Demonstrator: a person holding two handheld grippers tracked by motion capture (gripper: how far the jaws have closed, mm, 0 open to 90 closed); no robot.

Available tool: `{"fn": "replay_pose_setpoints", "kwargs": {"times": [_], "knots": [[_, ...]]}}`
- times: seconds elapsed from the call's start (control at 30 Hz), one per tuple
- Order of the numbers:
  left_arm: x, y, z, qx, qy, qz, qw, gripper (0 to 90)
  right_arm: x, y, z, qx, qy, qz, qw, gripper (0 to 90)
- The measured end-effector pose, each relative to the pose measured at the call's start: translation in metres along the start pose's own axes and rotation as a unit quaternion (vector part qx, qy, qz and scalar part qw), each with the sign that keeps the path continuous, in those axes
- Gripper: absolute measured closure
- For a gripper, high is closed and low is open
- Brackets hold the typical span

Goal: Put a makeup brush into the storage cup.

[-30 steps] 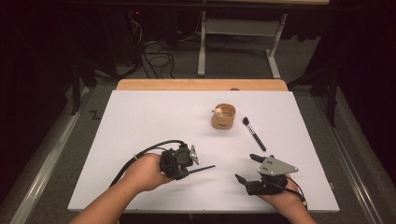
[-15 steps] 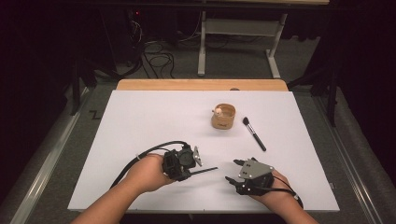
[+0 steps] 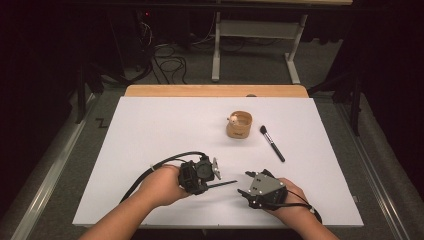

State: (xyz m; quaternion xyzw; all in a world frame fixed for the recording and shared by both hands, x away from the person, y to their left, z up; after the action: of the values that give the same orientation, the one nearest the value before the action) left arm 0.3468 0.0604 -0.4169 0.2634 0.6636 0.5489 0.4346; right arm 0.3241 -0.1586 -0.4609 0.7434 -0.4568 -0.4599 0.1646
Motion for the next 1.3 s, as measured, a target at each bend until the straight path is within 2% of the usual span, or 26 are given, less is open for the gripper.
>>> {"fn": "replay_pose_setpoints", "kwargs": {"times": [0.17, 0.33, 0.5, 0.73, 1.0, 1.3], "knots": [[-0.002, 0.000, -0.002, -0.001, -0.004, 0.003, 1.0000, 83.4, -0.004, -0.001, -0.001, -0.001, 0.008, 0.000, 1.0000, 44.5], [-0.006, 0.000, -0.004, -0.006, -0.007, 0.007, 0.9999, 83.5, -0.007, -0.002, 0.000, -0.003, 0.033, 0.002, 0.9995, 47.4], [-0.009, 0.001, -0.005, -0.006, -0.014, 0.008, 0.9999, 83.5, -0.010, 0.001, 0.001, -0.002, 0.046, 0.004, 0.9989, 50.1], [-0.015, 0.002, -0.009, -0.004, -0.018, 0.013, 0.9997, 83.5, -0.013, 0.001, 0.004, -0.005, 0.082, 0.007, 0.9966, 53.6], [-0.017, -0.001, -0.010, -0.003, -0.021, 0.016, 0.9997, 83.5, -0.016, -0.003, 0.006, -0.006, 0.086, 0.010, 0.9962, 54.8], [-0.016, -0.001, -0.009, -0.004, -0.019, 0.017, 0.9997, 83.4, -0.016, -0.006, 0.005, -0.002, 0.102, 0.011, 0.9947, 57.5]]}}
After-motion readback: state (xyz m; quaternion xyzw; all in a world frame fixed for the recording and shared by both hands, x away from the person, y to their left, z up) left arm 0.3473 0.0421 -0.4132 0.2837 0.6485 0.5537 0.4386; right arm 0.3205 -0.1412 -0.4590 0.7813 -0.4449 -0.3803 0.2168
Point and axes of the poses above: each handheld gripper's, and its own axes: y roughly backward along the jaws, x roughly out of its underside, z roughly to its left, the point moved 1 cm from there along -y, roughly forward along the jaws, and after that the axes turned 15 degrees about y, right-handed, at the moved point
